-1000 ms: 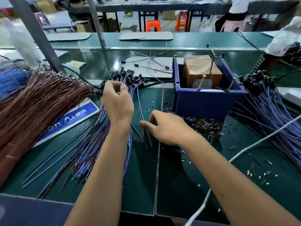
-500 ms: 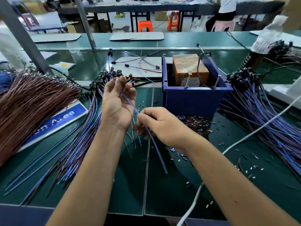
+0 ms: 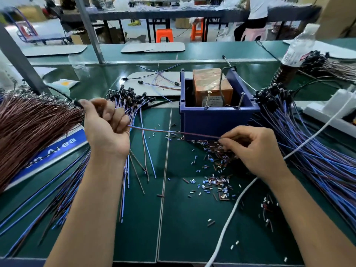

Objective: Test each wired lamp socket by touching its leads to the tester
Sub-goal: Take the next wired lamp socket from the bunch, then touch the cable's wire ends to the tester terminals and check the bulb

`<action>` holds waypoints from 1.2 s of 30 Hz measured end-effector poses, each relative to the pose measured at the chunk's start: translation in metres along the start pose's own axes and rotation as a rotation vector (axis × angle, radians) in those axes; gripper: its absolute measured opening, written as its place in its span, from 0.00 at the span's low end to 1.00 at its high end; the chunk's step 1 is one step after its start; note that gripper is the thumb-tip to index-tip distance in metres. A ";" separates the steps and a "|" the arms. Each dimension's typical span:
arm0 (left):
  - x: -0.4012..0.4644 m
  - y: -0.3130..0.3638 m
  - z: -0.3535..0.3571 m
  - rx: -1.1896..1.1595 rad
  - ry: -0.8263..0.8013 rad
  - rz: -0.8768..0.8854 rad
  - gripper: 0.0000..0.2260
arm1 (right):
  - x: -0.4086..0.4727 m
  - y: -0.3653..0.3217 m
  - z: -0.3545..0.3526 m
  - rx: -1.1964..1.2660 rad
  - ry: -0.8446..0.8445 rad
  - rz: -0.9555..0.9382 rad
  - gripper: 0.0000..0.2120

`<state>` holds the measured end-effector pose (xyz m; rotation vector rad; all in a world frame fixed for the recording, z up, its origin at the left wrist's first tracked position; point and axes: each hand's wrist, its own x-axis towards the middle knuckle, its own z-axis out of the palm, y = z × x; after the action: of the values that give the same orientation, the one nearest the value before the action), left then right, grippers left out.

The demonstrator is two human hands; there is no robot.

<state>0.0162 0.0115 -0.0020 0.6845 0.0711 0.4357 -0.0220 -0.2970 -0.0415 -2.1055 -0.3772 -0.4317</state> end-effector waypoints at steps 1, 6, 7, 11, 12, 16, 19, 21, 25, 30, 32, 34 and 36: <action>-0.007 -0.005 0.006 0.162 -0.045 0.131 0.22 | -0.002 0.001 0.002 -0.037 0.058 -0.031 0.02; -0.060 -0.060 0.036 0.979 -0.552 0.697 0.19 | -0.006 -0.004 0.014 -0.122 0.106 -0.180 0.02; -0.066 -0.070 0.042 1.101 -0.660 0.736 0.19 | -0.005 -0.005 0.015 -0.121 0.122 -0.198 0.03; -0.082 -0.091 0.071 1.400 -0.909 0.672 0.15 | -0.005 -0.004 0.012 0.016 0.192 -0.166 0.02; -0.083 -0.095 0.072 1.447 -0.921 0.669 0.13 | -0.005 -0.003 0.011 0.087 0.183 -0.133 0.03; -0.078 -0.104 0.058 1.429 -0.879 0.711 0.12 | -0.005 -0.002 0.012 0.249 0.146 -0.032 0.03; -0.075 -0.106 0.052 1.359 -0.817 0.691 0.14 | -0.002 -0.002 0.013 0.460 0.146 0.116 0.02; -0.074 -0.105 0.051 1.364 -0.789 0.670 0.16 | -0.002 -0.001 0.013 0.564 0.142 0.200 0.03; -0.072 -0.105 0.049 1.406 -0.754 0.722 0.17 | -0.002 0.000 0.011 0.660 0.162 0.299 0.05; -0.075 -0.108 0.046 1.315 -0.792 0.693 0.02 | 0.000 0.001 0.011 0.600 0.220 0.370 0.05; -0.072 -0.109 0.045 1.277 -0.810 0.670 0.05 | 0.001 0.001 0.010 0.633 0.219 0.394 0.08; -0.069 -0.112 0.046 1.243 -0.794 0.654 0.07 | 0.002 0.001 0.010 0.690 0.219 0.401 0.10; -0.069 -0.115 0.045 1.231 -0.779 0.633 0.08 | 0.002 0.000 0.011 0.714 0.219 0.385 0.10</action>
<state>0.0046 -0.1226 -0.0442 2.0761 -0.6905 0.6891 -0.0191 -0.2877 -0.0461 -1.3711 0.0178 -0.2429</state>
